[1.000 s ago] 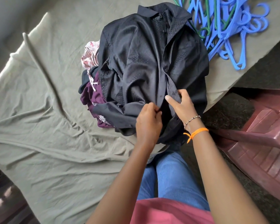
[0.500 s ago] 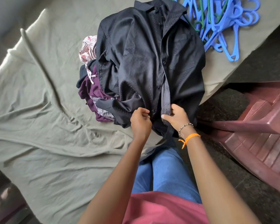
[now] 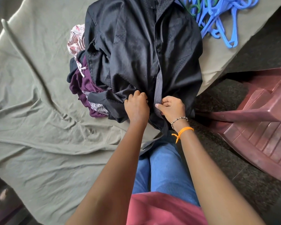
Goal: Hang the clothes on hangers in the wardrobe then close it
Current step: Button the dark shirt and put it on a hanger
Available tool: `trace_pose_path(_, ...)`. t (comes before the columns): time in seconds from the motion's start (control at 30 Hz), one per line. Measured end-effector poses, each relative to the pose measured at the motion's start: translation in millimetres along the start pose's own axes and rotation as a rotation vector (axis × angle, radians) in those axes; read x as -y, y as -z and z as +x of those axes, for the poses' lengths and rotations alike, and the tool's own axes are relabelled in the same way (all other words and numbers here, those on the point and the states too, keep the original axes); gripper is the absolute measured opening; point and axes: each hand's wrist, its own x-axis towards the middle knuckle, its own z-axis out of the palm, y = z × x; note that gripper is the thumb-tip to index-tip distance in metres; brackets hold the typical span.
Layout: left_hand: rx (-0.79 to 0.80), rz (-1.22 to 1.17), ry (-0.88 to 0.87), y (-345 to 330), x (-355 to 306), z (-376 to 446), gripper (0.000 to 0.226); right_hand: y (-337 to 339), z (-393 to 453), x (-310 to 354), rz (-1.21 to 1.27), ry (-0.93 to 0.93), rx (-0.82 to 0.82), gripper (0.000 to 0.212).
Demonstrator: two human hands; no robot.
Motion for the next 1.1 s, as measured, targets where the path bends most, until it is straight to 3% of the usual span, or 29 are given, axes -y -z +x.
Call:
trace_pose_path(0.17, 0.041, -0.060, 0.002, -3.0, 5.0, 7.9, 0.018, 0.0, 2.5, 1.2, -0.028, -0.001, 0.028, 0.009)
trace_pose_path(0.3, 0.071, -0.233, 0.070, 3.4, 5.2, -1.4, 0.010, -0.5, -1.5, 4.7, -0.157, 0.052, -0.074, 0.012)
trace_pose_path(0.43, 0.145, -0.480, 0.163, 5.5, 5.5, -18.2, 0.005, -5.2, -9.9, 9.2, -0.101, 0.078, -0.081, 0.014)
trace_pose_path(0.6, 0.230, -0.829, 0.273, 11.0, 8.6, -24.2, 0.026, -3.3, -20.6, 13.0, -0.013, 0.124, -0.127, 0.007)
trace_pose_path(0.73, 0.305, -0.950, 0.274, 10.8, 10.1, -23.1, 0.008, -3.9, -23.0, 13.0, -0.001, 0.123, -0.123, 0.007)
trace_pose_path(0.97, 0.332, -0.855, 0.227, 15.8, 9.8, -18.0, 0.014, -1.7, -24.4, 9.2, 0.120, 0.061, -0.070, 0.014)
trace_pose_path(1.1, 0.320, -0.759, 0.191, 19.3, 10.1, -13.9, 0.022, 2.3, -25.4, 13.8, 0.221, 0.032, -0.031, 0.005)
